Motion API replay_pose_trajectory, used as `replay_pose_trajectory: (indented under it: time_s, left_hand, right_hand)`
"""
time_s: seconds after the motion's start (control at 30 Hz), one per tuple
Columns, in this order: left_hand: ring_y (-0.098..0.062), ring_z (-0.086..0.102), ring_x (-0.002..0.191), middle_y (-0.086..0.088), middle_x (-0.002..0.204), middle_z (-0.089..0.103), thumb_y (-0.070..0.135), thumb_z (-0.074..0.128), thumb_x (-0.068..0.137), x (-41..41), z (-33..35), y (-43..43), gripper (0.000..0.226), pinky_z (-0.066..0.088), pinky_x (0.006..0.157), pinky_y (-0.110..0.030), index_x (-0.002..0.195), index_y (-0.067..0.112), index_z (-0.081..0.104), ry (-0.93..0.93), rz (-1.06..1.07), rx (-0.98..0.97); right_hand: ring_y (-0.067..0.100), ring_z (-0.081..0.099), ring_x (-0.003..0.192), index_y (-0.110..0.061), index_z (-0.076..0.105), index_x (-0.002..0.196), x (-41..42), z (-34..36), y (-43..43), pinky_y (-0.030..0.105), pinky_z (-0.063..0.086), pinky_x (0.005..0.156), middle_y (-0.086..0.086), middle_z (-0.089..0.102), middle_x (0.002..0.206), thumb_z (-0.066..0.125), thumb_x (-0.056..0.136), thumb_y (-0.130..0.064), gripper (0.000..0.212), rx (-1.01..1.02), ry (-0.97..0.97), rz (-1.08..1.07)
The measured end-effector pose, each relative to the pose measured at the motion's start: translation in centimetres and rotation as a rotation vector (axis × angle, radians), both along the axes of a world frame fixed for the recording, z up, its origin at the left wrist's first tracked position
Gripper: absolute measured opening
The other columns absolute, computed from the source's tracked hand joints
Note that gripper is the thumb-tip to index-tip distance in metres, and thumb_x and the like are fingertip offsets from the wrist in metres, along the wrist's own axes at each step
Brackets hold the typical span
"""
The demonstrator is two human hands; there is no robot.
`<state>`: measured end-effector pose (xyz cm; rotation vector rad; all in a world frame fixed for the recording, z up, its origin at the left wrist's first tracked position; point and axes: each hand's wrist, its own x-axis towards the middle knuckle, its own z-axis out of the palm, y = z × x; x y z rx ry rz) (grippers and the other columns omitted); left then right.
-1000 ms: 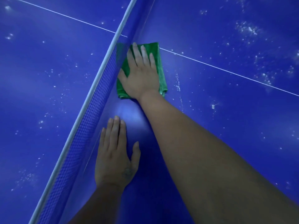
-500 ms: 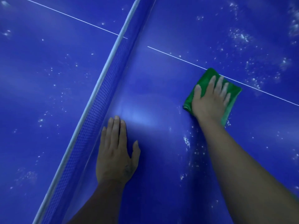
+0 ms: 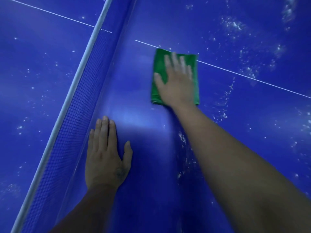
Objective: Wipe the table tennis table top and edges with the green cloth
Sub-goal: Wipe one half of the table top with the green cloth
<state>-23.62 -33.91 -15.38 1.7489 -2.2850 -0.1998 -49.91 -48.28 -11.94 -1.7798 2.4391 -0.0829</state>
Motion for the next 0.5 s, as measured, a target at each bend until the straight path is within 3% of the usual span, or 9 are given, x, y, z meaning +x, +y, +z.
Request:
replay_pose_trajectory:
  time_s: [0.17, 0.33, 0.4, 0.5]
  left_hand:
    - [-0.033, 0.014, 0.167, -0.018, 0.177, 0.022, 0.046, 0.04, 0.109, 0.2, -0.1, -0.1, 0.077, 0.017, 0.134, -0.055, 0.167, -0.003, 0.028, -0.008, -0.003, 0.017]
    - [-0.034, 0.015, 0.167, -0.018, 0.177, 0.022, 0.044, 0.042, 0.109, 0.1, 0.0, 0.0, 0.076, 0.016, 0.135, -0.054, 0.166, -0.004, 0.029, 0.002, 0.0, 0.021]
    - [-0.035, 0.017, 0.166, -0.02, 0.176, 0.025, 0.039, 0.041, 0.109, 0.1, 0.1, -0.1, 0.072, 0.017, 0.135, -0.054, 0.165, -0.005, 0.031, 0.007, -0.002, 0.017]
    - [-0.038, 0.024, 0.164, -0.022, 0.174, 0.029, 0.026, 0.042, 0.104, -0.1, 0.5, -0.1, 0.067, 0.02, 0.134, -0.055, 0.163, -0.007, 0.036, 0.015, 0.011, 0.006]
  right_hand:
    - [0.026, 0.004, 0.169, -0.021, 0.012, 0.175, -7.9, 1.1, 4.4, 0.051, 0.005, 0.136, 0.0, 0.004, 0.183, 0.028, 0.112, -0.062, 0.077, 0.05, 0.006, -0.277]
    - [0.027, -0.002, 0.169, -0.018, 0.009, 0.175, -3.1, 0.8, 3.0, 0.053, 0.0, 0.135, 0.003, -0.002, 0.183, 0.027, 0.112, -0.059, 0.078, 0.039, -0.039, -0.561]
    - [0.029, -0.002, 0.169, -0.018, 0.009, 0.175, 0.6, 0.6, 2.1, 0.053, 0.0, 0.135, 0.004, -0.002, 0.183, 0.028, 0.111, -0.059, 0.079, 0.02, -0.042, -0.499]
    - [0.03, 0.003, 0.169, -0.02, 0.014, 0.175, 6.7, 0.1, 3.2, 0.052, 0.002, 0.136, 0.004, 0.003, 0.183, 0.029, 0.109, -0.06, 0.078, -0.025, -0.005, -0.212]
